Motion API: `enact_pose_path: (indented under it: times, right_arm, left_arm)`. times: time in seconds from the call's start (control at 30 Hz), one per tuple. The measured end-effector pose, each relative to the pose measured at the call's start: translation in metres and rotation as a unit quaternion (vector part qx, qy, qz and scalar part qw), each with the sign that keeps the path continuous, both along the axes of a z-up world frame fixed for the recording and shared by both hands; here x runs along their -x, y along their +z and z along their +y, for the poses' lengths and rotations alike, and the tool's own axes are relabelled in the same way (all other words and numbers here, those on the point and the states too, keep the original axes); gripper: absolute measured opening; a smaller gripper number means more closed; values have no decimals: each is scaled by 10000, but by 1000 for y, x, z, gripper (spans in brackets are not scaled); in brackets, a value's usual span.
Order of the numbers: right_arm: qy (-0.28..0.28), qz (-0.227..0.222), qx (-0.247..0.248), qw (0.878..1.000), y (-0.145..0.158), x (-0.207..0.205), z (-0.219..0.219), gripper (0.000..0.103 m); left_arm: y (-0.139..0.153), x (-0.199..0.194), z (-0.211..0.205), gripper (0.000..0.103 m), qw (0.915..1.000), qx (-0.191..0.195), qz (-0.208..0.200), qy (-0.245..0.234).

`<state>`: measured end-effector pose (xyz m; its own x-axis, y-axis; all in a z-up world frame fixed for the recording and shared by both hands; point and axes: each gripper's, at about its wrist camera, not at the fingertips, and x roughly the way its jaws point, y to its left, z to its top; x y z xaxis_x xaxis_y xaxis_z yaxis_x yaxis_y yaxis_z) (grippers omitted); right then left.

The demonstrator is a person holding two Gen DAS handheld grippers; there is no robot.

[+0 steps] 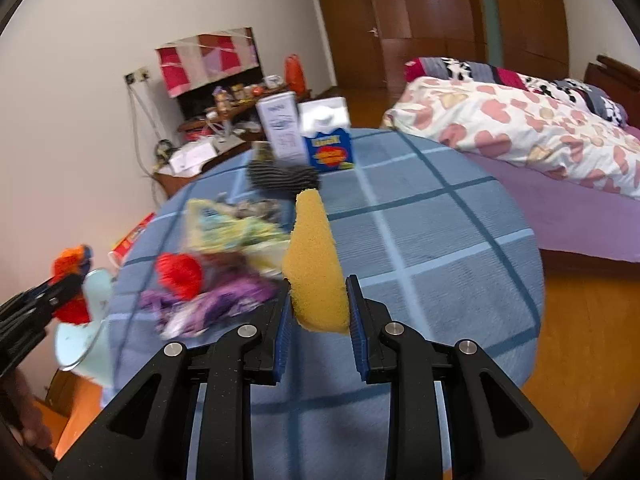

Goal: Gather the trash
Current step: 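Carry the wrapper and sponge from the table over the blue bucket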

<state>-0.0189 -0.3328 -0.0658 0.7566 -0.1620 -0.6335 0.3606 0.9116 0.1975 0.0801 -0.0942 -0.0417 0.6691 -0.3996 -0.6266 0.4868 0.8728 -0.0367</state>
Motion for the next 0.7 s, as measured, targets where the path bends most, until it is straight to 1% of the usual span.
enact_pose_path:
  times: [0.17, 0.3, 0.4, 0.5, 0.7]
  right_arm:
    - [229, -116, 72, 9996, 12, 5, 27, 27]
    - [340, -177, 143, 9992, 20, 8, 45, 27]
    - [411, -201, 238, 9987, 22, 10, 59, 27]
    - [496, -219, 297, 9981, 24, 11, 72, 27]
    - [693, -261, 338, 9967, 27, 10, 95, 27]
  left_arm:
    - [7, 10, 14, 29, 9995, -176, -92, 238]
    - [11, 16, 28, 29, 9986, -246, -212, 418]
    - [12, 20, 38, 29, 9975, -334, -304, 546]
    - [14, 23, 46, 29, 9952, -501, -467, 704]
    - [19, 24, 65, 29, 9924, -574, -599, 908]
